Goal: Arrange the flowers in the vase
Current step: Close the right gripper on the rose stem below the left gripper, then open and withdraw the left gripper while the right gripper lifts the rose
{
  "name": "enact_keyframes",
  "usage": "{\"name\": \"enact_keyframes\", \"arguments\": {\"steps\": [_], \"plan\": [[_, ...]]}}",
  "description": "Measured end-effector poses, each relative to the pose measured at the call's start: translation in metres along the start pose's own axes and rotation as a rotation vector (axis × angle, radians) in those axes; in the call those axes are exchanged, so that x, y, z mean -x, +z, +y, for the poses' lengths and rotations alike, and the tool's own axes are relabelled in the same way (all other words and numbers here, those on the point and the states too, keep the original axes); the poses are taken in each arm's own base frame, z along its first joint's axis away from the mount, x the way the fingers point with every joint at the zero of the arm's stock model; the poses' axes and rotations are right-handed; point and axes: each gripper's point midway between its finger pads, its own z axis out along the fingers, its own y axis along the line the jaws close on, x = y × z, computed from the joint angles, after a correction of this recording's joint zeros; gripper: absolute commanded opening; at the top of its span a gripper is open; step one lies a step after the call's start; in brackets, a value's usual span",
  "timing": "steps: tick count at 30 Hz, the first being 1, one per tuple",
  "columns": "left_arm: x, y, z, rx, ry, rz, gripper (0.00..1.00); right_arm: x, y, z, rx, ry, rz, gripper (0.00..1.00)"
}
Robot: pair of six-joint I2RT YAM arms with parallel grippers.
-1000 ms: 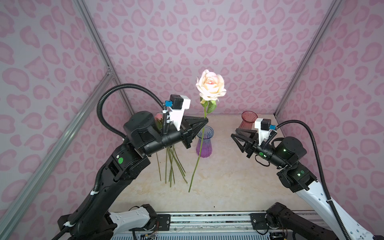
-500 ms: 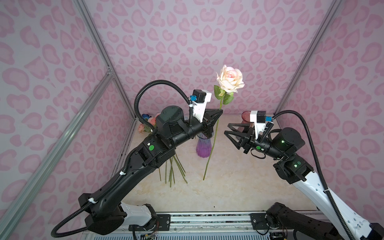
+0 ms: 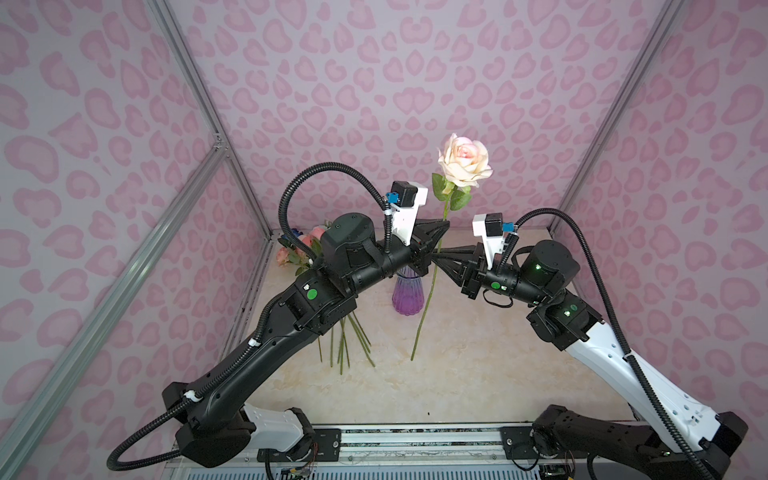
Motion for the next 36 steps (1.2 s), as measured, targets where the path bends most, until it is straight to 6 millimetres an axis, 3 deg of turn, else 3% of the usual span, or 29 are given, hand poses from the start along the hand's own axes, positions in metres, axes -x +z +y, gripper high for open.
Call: {"name": "enact_keyframes", "arguments": {"steps": [5, 6, 8, 10, 15, 19, 25, 36], "plan": [[-0.006, 0.002, 0.001, 0.003, 0.000, 0.013, 0.06, -0.006, 0.000, -0.004, -0.010, 0.009, 0.000, 0.00], [-0.007, 0.002, 0.001, 0.003, 0.000, 0.015, 0.15, -0.006, 0.000, -0.004, -0.010, 0.009, 0.000, 0.00], [-0.008, 0.001, 0.001, -0.003, -0.001, 0.016, 0.23, -0.007, 0.001, -0.005, -0.014, 0.009, 0.000, 0.00], [-0.010, -0.001, -0.002, -0.016, -0.007, 0.020, 0.40, -0.008, 0.002, -0.007, -0.021, 0.010, -0.002, 0.00], [-0.006, -0.013, -0.004, -0.018, -0.001, 0.006, 0.64, -0.006, 0.004, -0.013, -0.045, 0.007, -0.015, 0.00], [-0.002, -0.027, -0.002, -0.001, 0.020, -0.013, 1.00, -0.006, 0.005, -0.021, -0.086, 0.002, -0.023, 0.00], [0.003, -0.053, 0.006, 0.059, 0.048, -0.041, 0.98, 0.004, 0.001, -0.038, -0.171, -0.020, -0.052, 0.00], [0.046, -0.129, 0.003, 0.104, 0.073, -0.160, 0.97, 0.033, -0.003, -0.076, -0.315, -0.076, -0.087, 0.00]]}}
